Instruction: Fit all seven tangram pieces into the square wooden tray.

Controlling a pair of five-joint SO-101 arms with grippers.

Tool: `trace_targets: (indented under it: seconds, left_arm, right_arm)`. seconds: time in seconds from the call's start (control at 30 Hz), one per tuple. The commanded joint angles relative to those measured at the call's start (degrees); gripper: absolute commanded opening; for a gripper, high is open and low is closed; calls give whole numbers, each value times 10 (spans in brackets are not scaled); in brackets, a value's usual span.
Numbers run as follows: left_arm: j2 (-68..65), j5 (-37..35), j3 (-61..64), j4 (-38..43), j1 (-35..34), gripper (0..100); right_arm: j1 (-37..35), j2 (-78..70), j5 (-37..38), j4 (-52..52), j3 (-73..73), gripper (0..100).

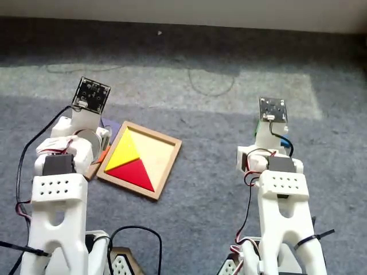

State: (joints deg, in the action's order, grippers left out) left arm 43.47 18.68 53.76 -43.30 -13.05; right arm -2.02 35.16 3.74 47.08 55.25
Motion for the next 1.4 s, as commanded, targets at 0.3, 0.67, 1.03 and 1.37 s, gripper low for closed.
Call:
trace_targets:
  seconds: [0.3, 0.67, 1.03, 1.37]
  left_arm:
    - [15, 27, -10, -78, -78, 280]
    - [-175, 54, -134, -149, -77, 263]
    - [-400, 137, -296, -183, -69, 265]
    - [-591, 211, -425, -201, -80, 263]
  right_arm:
    - [4, 14, 1, -15, 0, 80]
    - [4, 14, 1, -15, 0, 80]
    - [4, 14, 1, -15, 0, 80]
    - [4, 14, 1, -15, 0, 80]
